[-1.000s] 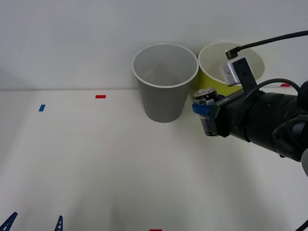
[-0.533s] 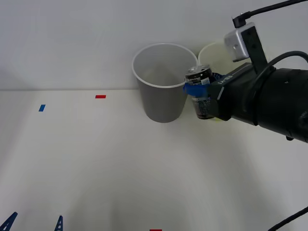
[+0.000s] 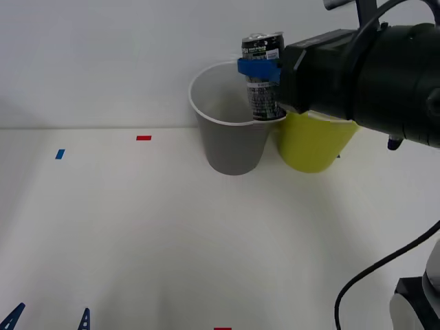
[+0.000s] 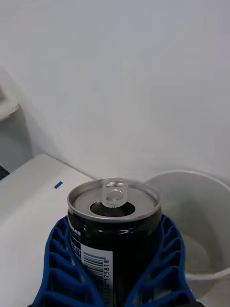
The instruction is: Put cans in the gray bin and PET bottles in the light green bin.
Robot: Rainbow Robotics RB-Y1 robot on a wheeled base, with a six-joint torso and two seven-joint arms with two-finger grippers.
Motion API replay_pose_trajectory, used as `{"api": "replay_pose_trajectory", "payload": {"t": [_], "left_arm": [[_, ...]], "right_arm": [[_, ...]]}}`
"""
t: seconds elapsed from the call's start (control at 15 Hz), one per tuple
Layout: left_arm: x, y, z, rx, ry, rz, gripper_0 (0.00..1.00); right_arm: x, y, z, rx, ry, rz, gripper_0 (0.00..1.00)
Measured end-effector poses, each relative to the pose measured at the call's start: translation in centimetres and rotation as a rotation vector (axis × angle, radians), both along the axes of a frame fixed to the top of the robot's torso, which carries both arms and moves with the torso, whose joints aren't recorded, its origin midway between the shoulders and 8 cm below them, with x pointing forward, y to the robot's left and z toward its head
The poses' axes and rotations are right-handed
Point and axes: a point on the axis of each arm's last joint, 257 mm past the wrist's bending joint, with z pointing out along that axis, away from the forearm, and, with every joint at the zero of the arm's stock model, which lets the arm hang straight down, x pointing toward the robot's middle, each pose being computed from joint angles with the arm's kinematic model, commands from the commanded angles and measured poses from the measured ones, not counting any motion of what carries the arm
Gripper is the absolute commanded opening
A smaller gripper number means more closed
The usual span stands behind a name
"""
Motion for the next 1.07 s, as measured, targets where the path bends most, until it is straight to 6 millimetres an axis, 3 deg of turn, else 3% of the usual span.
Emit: {"api": "replay_pose_trajectory", "payload": {"t": [0.27,0.47,0.87,1.07], "left_arm": [[0.0,0.0,0.0,0.0,0.0,0.0,1.0],[0.0,0.0,0.0,0.0,0.0,0.0,1.0],[0.0,0.0,0.0,0.0,0.0,0.0,1.0],[0.0,0.0,0.0,0.0,0.0,0.0,1.0]], "right_arm": [[2.7,3.6,1.9,0.051,-0.052,0.042,0.0],[5.0,5.3,1.7,0.054,-0.115,0.025,0.0],[10.6,5.6,0.4,0.103,-0.174,-0.029,0.0],[12.4,5.3,-0.5,0.099,-0.192,-0.056,0.0]]}}
